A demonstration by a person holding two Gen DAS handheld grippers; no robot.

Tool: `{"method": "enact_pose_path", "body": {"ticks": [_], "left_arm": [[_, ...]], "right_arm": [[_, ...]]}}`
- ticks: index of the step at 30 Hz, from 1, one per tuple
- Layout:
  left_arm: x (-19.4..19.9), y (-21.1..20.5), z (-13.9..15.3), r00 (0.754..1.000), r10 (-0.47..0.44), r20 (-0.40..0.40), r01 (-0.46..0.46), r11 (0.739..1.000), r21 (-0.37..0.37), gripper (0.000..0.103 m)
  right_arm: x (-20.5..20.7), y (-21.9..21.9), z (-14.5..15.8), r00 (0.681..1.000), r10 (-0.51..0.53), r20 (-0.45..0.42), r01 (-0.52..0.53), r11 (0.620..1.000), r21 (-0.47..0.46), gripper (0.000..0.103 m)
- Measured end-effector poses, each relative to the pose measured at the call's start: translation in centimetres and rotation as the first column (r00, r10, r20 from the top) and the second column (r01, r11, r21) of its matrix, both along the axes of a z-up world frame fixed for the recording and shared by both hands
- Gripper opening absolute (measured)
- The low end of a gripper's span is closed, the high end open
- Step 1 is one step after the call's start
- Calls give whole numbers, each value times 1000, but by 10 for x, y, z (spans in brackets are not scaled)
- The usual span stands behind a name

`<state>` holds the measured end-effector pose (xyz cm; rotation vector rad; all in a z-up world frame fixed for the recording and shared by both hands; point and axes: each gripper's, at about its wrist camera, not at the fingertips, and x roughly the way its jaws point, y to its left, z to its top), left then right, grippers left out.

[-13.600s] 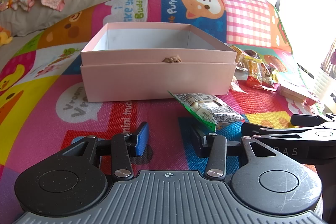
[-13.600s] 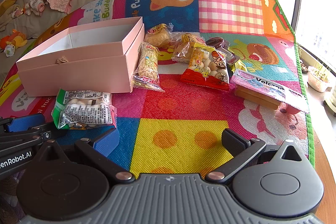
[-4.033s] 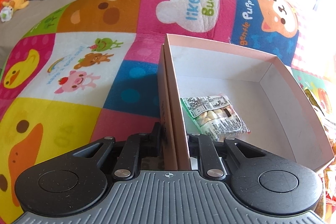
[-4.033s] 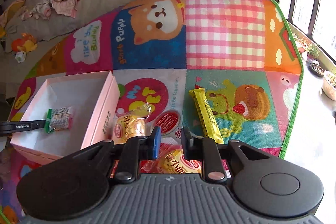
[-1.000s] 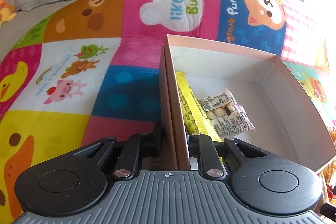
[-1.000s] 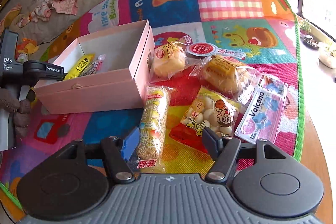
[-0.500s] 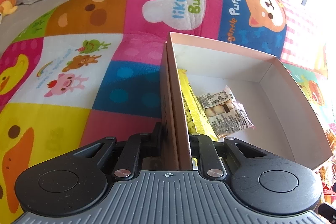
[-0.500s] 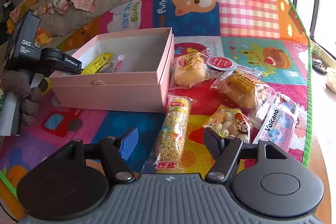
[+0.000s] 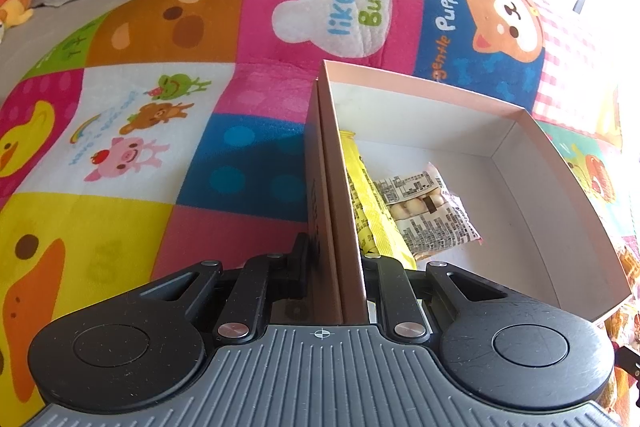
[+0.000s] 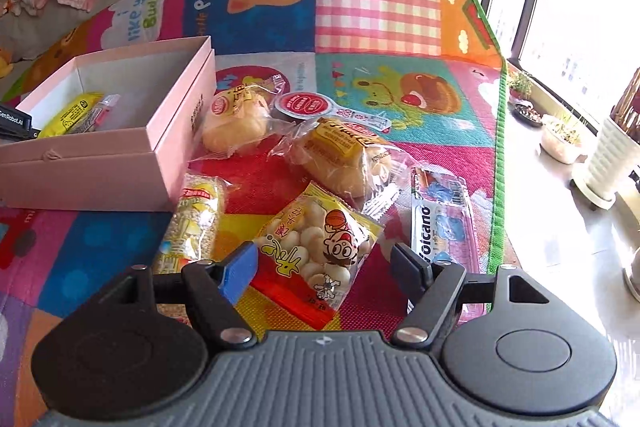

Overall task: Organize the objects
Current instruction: 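Move the right gripper back over the snacks to the red-white candy bag, then grasp the red-white candy bag with the right gripper, drop it into the box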

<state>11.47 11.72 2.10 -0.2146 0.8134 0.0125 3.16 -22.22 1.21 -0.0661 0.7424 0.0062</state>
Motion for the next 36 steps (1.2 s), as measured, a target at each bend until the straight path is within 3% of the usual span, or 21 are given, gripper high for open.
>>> {"method": "enact_pose_path", "body": {"ticks": [3,9,17,20,22,25,31,36], "left_arm": [[0,0,0,1000,2,1,-2,1000,-2,17],[0,0,0,1000,4,1,-4,1000,-3,17],[-2,0,0,1000,3,3,-3,1000,-5,17],[-2,0,0,1000,3,3,-3,1000,-6,17],[-2,0,0,1000,3,3,-3,1000,-6,17],[-3,0,0,1000,3,4,-3,1000,-9,17],[-3,0,0,1000,2,5,-2,1000,-10,17],[-3,0,0,1000,6,7,-6,1000,-14,17]], "right_arm": [[0,-5,4,1000,20,-6,-20,997,77,75],[14,-3,6,1000,-5,-31,9,988,154,92],[38,-1,-5,996,-43,-77,53,991,123,91],[31,-3,-6,997,-35,-67,42,994,105,83],[26,-4,-3,998,-21,-65,28,994,106,65],[18,-4,3,997,16,-71,-7,991,132,64],[-4,12,24,989,135,-62,-130,988,80,64],[-20,32,48,943,323,-77,-306,935,176,64]]}}
